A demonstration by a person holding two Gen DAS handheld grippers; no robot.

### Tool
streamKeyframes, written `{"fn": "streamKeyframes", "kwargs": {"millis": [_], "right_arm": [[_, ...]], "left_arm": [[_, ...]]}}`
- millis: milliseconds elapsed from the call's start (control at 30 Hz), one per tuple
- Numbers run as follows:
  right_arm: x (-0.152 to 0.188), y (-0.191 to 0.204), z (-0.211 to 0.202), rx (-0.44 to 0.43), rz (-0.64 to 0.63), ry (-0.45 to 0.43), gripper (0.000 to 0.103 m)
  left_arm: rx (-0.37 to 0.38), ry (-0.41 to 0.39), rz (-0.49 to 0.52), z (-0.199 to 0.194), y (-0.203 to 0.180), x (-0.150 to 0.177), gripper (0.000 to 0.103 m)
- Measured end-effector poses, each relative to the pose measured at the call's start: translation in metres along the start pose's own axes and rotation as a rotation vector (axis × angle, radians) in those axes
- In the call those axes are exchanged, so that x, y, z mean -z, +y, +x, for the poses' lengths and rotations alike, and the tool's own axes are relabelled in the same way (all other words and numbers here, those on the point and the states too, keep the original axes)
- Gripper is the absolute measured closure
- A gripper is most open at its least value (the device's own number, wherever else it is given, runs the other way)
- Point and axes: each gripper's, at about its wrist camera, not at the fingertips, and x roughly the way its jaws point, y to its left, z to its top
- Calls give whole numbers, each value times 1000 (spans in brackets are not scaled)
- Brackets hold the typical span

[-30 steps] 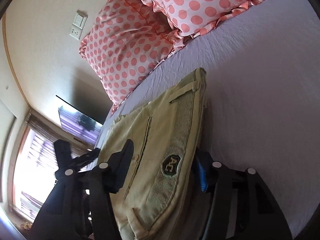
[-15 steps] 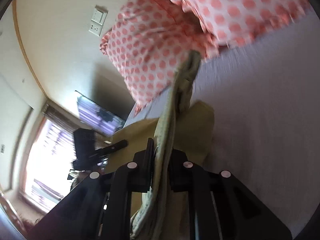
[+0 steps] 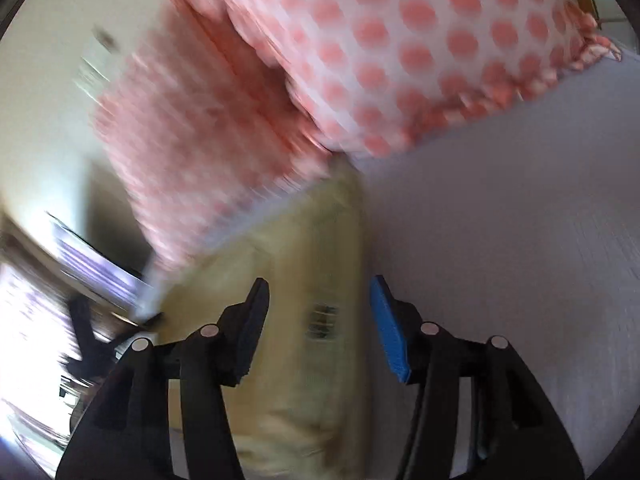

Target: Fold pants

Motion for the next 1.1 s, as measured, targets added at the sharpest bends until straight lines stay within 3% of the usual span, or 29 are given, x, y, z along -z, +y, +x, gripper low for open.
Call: {"fn": "streamKeyframes", "kwargs": {"millis": [67, 133, 167, 233, 300, 333, 400, 433, 500, 567, 633, 700, 733, 800, 933, 1100], "right_arm": [[9, 12, -5, -94, -25, 13, 41], [20, 18, 3, -114, -46, 66, 35], [27, 18, 15, -90, -49, 112, 27], [35, 12, 29, -23, -20, 159, 27], [38, 8, 26, -10, 25, 137, 26], [41, 15, 18, 36, 18, 128, 24], [60, 39, -11, 120, -74, 75, 1], [70, 48, -21, 147, -110, 44, 1], [105, 68, -43, 232, -201, -20, 1], [141, 82, -49, 317, -266, -29, 1], [157, 85, -39, 374, -288, -15, 1], [174, 88, -27, 417, -305, -1, 1], [178, 88, -21, 440, -316, 4, 1], [186, 93, -10, 511, -355, 13, 1], [195, 97, 5, 590, -406, 8, 1], [200, 96, 3, 589, -404, -27, 1]], "left_arm": [[121, -27, 36, -12, -16, 8, 70], [170, 13, 83, -5, -35, 21, 60], [160, 44, 100, 1, -40, 28, 58], [72, 126, 126, 27, -45, 40, 63], [18, 97, 150, 23, -48, 48, 63], [-6, 91, 156, 11, -52, 52, 47], [-31, 54, 164, -13, -57, 65, 24], [-49, 24, 178, -29, -60, 79, 11], [-121, -1, 195, -48, -66, 107, 2], [-196, 5, 183, -58, -71, 143, 2], [-230, 26, 143, -57, -70, 163, 2], [-244, 32, 122, -57, -69, 177, 2], [-295, -5, 151, -58, -73, 182, 2], [-357, 3, 167, -55, -78, 186, 2], [-343, -3, 145, -56, -75, 186, 2], [-343, -21, 149, -56, -77, 187, 2]]}}
